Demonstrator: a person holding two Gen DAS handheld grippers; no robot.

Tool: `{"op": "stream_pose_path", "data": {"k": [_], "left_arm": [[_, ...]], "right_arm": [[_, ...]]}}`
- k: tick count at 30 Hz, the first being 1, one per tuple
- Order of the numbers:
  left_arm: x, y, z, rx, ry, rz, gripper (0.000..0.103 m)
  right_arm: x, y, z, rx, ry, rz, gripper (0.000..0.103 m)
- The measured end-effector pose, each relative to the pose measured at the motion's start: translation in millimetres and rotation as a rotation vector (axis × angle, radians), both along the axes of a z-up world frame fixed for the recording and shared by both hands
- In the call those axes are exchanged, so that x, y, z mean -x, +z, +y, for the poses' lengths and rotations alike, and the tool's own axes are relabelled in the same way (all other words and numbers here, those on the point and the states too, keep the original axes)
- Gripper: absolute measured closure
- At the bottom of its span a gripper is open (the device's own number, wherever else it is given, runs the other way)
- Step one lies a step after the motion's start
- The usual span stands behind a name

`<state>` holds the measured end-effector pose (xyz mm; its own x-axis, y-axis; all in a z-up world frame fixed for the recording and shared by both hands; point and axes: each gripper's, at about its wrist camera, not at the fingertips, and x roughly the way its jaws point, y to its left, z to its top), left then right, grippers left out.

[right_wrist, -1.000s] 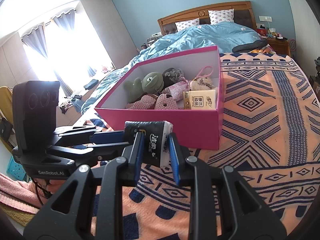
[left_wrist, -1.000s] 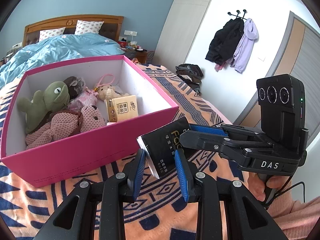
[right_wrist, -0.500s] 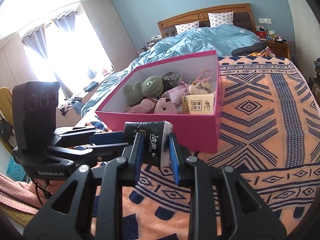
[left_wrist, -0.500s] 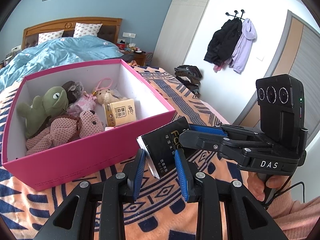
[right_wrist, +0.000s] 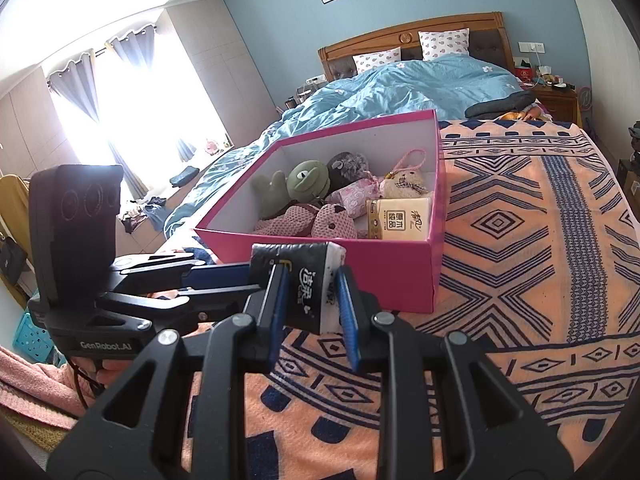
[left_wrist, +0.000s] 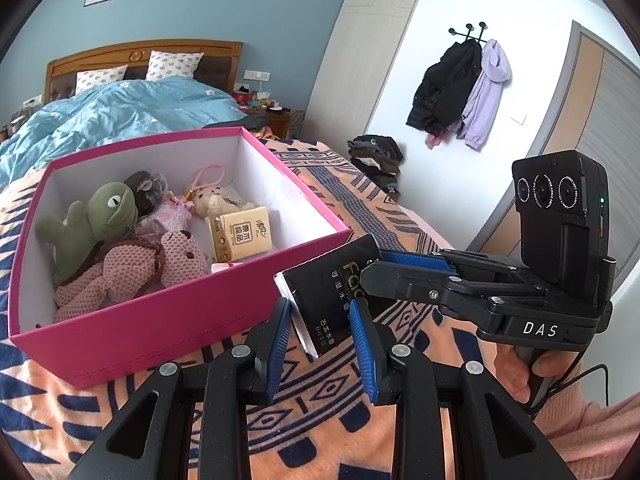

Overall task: Organize objects
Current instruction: 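Carry the black 'Face' box with the left gripper toward the magenta box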

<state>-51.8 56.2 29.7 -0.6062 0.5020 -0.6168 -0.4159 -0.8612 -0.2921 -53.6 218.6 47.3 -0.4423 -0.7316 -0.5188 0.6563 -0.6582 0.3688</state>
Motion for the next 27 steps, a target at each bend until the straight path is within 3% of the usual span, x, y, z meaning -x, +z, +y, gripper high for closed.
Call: {"op": "stream_pose_path", "data": {"k": [27], "left_arm": [[-1.4, 13.2, -2.7, -0.006, -0.002, 0.038, 0.073]], "right_arm": [[-2.6, 13.5, 0.4, 0.014, 0.005, 0.041, 0.075]]}}
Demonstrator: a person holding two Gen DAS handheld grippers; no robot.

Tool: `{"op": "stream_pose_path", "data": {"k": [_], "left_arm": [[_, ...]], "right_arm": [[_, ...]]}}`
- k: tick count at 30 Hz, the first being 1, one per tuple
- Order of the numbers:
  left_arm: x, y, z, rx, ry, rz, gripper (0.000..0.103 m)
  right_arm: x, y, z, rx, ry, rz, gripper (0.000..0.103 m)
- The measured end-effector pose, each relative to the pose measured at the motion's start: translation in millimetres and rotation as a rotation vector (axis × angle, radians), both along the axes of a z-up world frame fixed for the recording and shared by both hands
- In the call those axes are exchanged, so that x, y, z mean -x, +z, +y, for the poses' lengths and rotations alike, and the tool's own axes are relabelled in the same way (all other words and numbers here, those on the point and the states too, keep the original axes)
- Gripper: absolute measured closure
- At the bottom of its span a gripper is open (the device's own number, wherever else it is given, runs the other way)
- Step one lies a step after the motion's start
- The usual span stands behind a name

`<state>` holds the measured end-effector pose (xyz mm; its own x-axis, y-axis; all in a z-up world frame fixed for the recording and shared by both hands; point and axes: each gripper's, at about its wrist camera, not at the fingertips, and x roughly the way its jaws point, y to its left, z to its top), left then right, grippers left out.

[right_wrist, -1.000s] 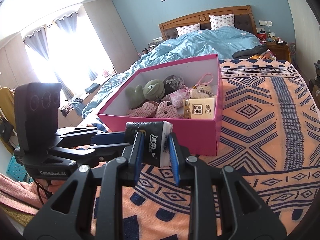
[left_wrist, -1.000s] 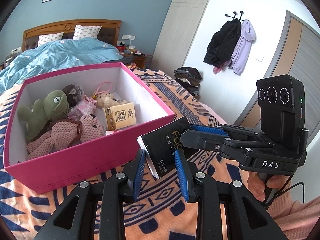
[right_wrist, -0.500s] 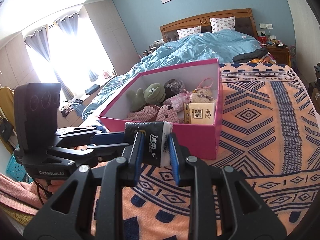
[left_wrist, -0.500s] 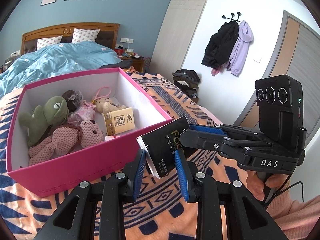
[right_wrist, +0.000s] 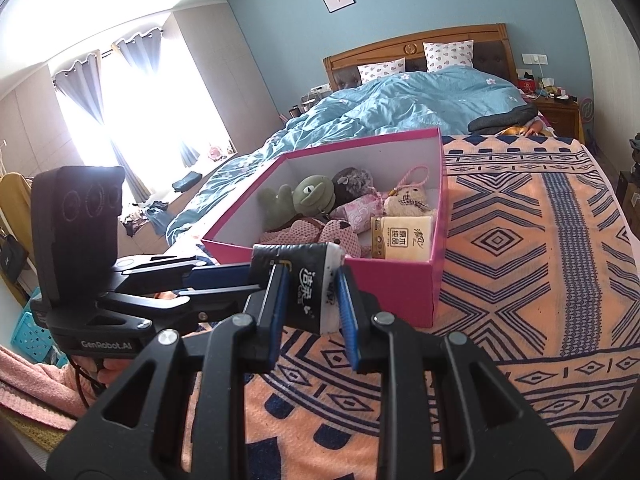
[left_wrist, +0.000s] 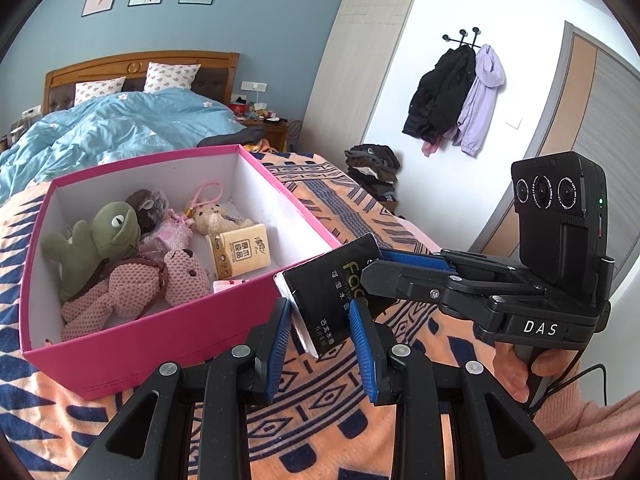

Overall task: Organize objects
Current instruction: 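Carry the black 'Face' box with the left gripper toward the magenta box, then bring the held 'Face' box up to the magenta box rim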

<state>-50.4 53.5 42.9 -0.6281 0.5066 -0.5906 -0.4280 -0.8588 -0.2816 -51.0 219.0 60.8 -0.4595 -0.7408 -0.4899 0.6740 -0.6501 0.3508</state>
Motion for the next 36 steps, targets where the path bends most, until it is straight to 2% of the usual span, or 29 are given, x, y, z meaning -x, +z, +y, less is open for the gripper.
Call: {"op": "stream_pose_path", "data": {"k": [36], "left_arm": [[2.9, 6.0, -0.6, 0.01, 0.012, 0.017, 0.073]], "right_arm": [[2.5, 6.6, -2.4, 0.002, 0.005, 0.013, 0.073]]}}
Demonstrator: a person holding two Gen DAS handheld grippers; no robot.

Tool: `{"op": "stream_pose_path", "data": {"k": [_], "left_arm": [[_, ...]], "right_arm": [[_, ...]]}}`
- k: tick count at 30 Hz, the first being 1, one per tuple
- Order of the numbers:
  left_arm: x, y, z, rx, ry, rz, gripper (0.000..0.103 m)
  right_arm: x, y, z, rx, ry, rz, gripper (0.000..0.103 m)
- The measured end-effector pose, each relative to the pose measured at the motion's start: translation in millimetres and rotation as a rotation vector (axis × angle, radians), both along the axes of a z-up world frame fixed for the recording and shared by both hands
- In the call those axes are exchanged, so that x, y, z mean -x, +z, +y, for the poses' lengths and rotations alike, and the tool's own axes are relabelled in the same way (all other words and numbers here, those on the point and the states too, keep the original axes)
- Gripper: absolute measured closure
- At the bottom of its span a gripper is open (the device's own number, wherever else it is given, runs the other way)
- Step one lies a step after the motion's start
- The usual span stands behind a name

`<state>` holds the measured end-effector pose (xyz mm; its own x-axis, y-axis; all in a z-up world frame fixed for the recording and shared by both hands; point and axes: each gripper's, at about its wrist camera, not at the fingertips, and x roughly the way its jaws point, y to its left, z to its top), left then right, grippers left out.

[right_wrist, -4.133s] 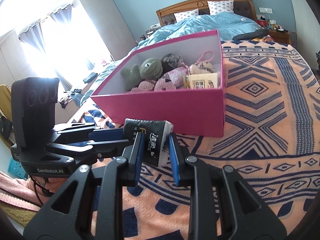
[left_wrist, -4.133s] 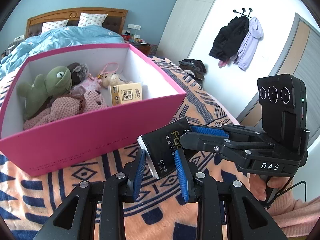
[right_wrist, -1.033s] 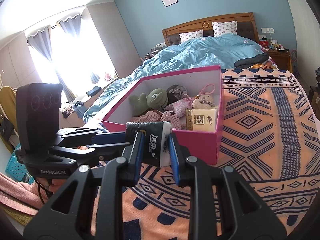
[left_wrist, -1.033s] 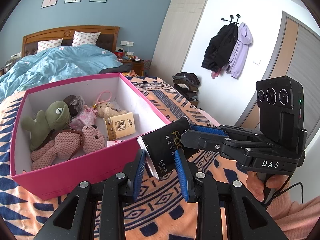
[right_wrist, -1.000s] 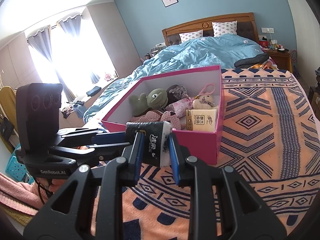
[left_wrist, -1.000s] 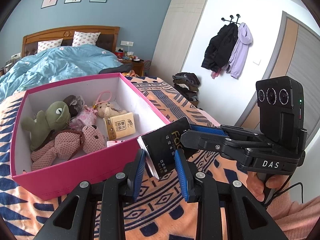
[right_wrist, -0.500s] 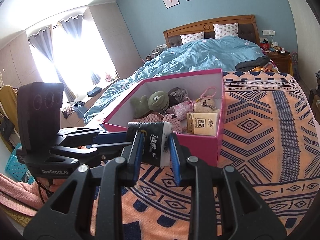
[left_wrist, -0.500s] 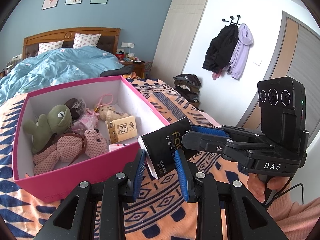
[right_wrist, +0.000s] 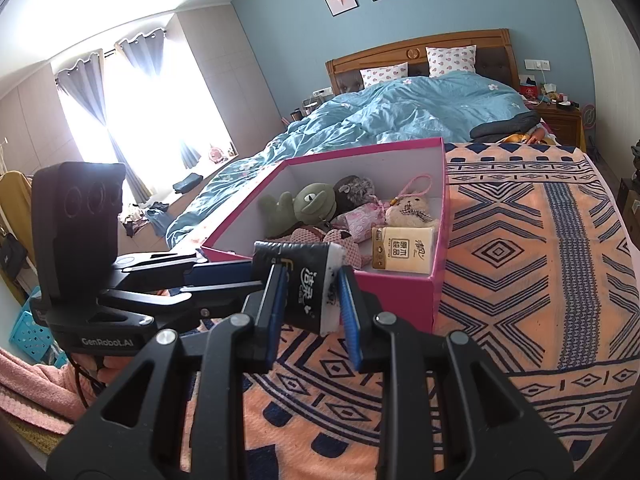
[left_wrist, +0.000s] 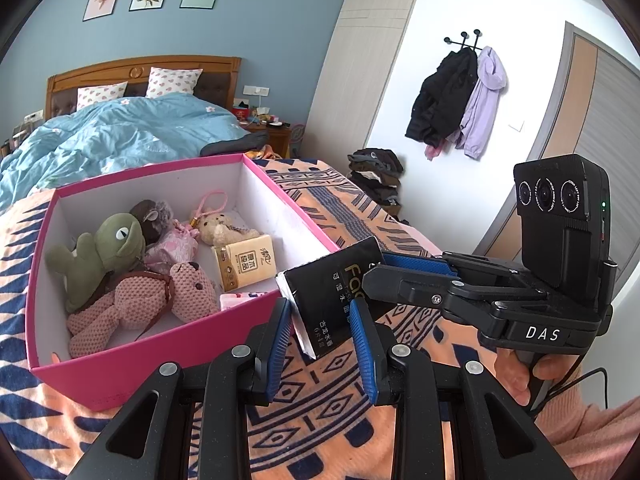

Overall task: Organize objects
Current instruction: 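Bring the held 'Face' box up to the magenta box rim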

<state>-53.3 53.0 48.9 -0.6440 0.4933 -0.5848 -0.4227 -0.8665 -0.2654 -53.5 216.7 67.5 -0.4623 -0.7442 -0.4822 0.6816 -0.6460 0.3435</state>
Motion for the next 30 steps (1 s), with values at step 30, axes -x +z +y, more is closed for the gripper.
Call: {"op": "stream_pose_path", "data": {"k": [30], "left_arm": [[14.4, 1.8, 0.1, 0.002, 0.018, -0.005, 0.073]], "right_arm": [[12.3, 1.1, -1.6, 0.0, -0.003, -0.002, 0.073]]}}
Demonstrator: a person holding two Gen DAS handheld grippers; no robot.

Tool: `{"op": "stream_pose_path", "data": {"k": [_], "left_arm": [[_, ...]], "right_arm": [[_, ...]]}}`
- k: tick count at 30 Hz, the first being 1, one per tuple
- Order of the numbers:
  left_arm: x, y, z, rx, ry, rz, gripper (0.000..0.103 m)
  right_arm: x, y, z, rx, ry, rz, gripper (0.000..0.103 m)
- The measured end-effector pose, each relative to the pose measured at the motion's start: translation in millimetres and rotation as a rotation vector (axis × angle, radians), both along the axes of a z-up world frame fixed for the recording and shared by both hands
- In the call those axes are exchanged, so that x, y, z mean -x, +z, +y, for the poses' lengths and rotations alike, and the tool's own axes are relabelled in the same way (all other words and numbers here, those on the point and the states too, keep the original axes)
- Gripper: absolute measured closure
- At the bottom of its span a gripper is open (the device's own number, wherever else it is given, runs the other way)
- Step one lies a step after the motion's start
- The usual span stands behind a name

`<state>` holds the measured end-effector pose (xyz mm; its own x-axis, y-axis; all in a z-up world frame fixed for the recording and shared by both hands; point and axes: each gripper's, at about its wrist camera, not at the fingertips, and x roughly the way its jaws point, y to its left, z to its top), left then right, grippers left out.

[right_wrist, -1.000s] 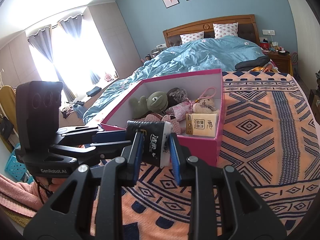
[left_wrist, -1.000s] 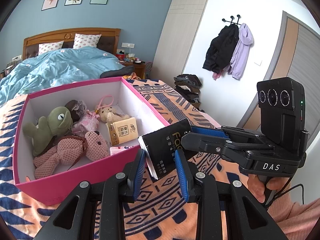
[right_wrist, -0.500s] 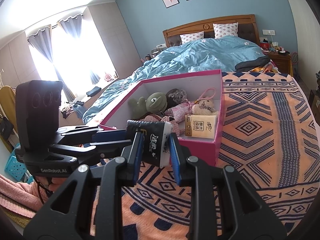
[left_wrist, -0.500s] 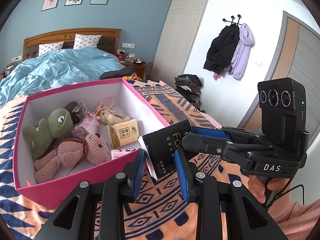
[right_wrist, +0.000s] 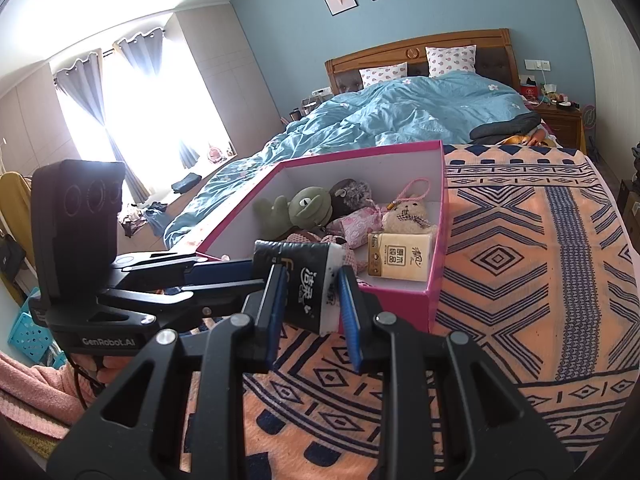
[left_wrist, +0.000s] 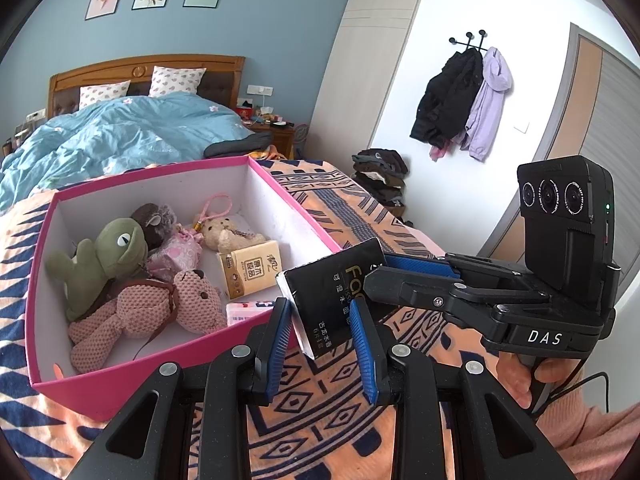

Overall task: Organize objects
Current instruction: 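Bring the held 'Face' box up to the magenta box rim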

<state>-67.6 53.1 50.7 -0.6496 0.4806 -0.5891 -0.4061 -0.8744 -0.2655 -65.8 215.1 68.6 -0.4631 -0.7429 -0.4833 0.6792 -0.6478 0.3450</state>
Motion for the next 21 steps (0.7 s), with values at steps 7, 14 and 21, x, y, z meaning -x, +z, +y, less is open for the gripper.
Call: {"op": "stream_pose_path", "data": {"k": [7, 14, 21], "left_arm": [[3.7, -0.4, -1.7, -0.005, 0.002, -0.006, 0.073], [6.7, -0.7, -2.1, 0.005, 0.003, -0.004, 0.073], [9.9, -1.4, -2.2, 0.007, 0.007, -0.002, 0.073]], "right_arm": [[3.7, 0.2, -1.2, 0.002, 0.002, -0.002, 0.073], [5.5, 0.8, -3.1, 0.002, 0.0, -0.003, 0.073], [8.6, 1.5, -5.0, -0.002, 0.0, 0.0, 0.073]]}}
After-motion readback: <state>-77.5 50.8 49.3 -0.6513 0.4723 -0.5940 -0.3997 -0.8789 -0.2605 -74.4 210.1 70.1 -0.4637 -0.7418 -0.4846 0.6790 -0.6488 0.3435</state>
